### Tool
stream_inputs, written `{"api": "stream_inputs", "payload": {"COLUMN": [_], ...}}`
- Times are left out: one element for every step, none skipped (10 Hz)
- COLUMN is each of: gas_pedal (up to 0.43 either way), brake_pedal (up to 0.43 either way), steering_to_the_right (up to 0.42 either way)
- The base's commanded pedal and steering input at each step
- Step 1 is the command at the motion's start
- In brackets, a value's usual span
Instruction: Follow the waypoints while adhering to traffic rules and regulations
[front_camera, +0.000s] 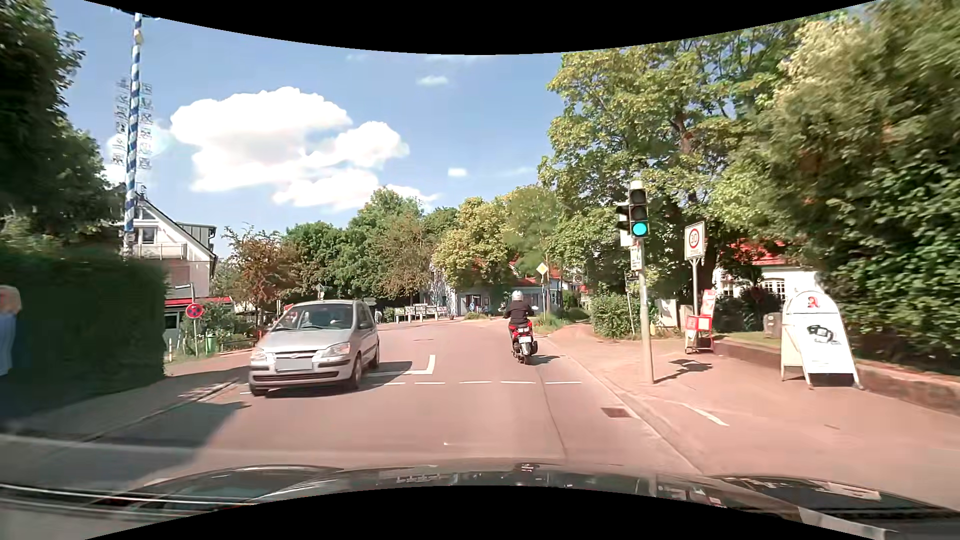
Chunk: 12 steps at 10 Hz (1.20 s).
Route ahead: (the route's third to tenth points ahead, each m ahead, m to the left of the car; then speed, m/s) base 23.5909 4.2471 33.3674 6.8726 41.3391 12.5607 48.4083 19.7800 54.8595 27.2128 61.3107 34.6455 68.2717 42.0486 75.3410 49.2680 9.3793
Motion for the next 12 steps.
{"api": "stream_inputs", "payload": {"gas_pedal": [0.079, 0.079, 0.079, 0.079, 0.079, 0.079, 0.079, 0.087, 0.087, 0.087, 0.098, 0.098], "brake_pedal": [0.012, 0.012, 0.012, 0.006, 0.012, 0.012, 0.012, 0.012, 0.012, 0.012, 0.012, 0.012], "steering_to_the_right": [-0.009, -0.009, -0.009, -0.010, -0.012, -0.014, -0.019, -0.023, -0.031, -0.038, -0.046, -0.053]}}
